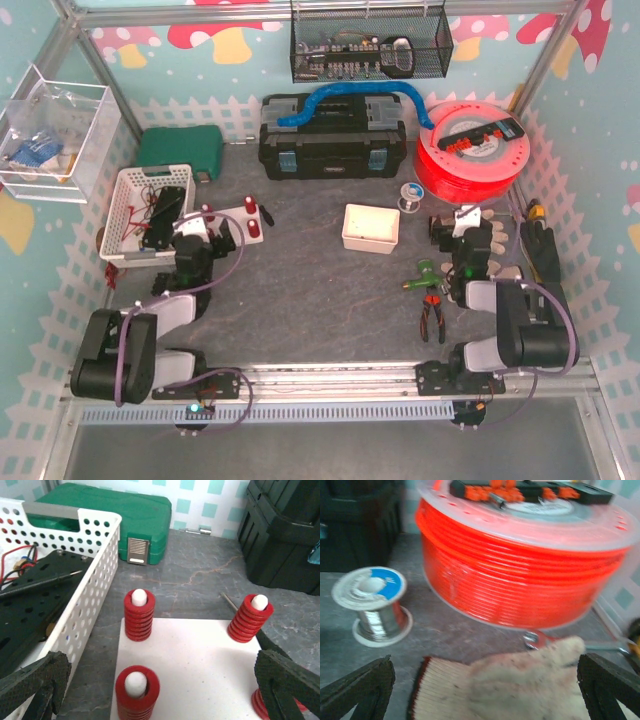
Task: Install the large spring
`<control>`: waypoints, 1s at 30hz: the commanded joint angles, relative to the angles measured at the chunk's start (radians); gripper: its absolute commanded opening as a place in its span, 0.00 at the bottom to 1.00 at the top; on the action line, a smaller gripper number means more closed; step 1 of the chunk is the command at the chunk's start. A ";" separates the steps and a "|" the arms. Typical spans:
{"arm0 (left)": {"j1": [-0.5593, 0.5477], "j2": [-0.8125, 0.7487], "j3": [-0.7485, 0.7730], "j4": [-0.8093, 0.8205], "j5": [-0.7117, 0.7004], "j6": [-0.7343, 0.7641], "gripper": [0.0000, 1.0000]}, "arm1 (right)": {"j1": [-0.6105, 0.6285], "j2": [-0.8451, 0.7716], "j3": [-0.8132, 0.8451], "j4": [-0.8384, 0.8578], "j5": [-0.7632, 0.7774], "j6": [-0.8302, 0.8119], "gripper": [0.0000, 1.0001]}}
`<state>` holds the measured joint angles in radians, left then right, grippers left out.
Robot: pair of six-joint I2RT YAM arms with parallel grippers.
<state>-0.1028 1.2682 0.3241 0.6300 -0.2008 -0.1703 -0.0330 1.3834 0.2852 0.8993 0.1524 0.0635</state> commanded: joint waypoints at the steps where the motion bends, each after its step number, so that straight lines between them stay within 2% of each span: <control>1: 0.019 0.021 -0.069 0.297 -0.004 0.055 0.99 | -0.007 0.048 0.047 0.096 -0.173 -0.041 0.99; 4: 0.028 0.081 -0.076 0.424 -0.014 0.103 0.99 | -0.007 0.083 0.048 0.139 -0.200 -0.045 0.99; 5: 0.040 0.103 -0.054 0.410 0.015 0.097 0.99 | -0.007 0.088 0.033 0.169 -0.205 -0.046 0.99; 6: 0.054 0.118 -0.020 0.355 0.080 0.099 0.99 | -0.007 0.091 0.017 0.199 -0.203 -0.047 0.99; 9: 0.067 0.173 0.027 0.333 0.271 0.133 0.99 | -0.007 0.109 -0.054 0.338 -0.190 -0.043 0.99; 11: 0.067 0.203 0.001 0.418 0.329 0.148 0.99 | -0.005 0.128 -0.077 0.395 -0.186 -0.044 0.99; 14: 0.067 0.226 -0.036 0.509 0.244 0.111 0.99 | -0.005 0.128 -0.076 0.390 -0.185 -0.045 0.99; 19: 0.068 0.255 -0.090 0.635 0.196 0.094 0.99 | -0.001 0.129 -0.072 0.386 -0.174 -0.047 0.99; 30: 0.062 0.256 -0.099 0.650 0.181 0.093 0.99 | 0.002 0.130 -0.073 0.387 -0.168 -0.048 0.99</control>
<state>-0.0399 1.5200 0.2359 1.2358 -0.0074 -0.0673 -0.0326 1.5078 0.2127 1.2427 -0.0204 0.0296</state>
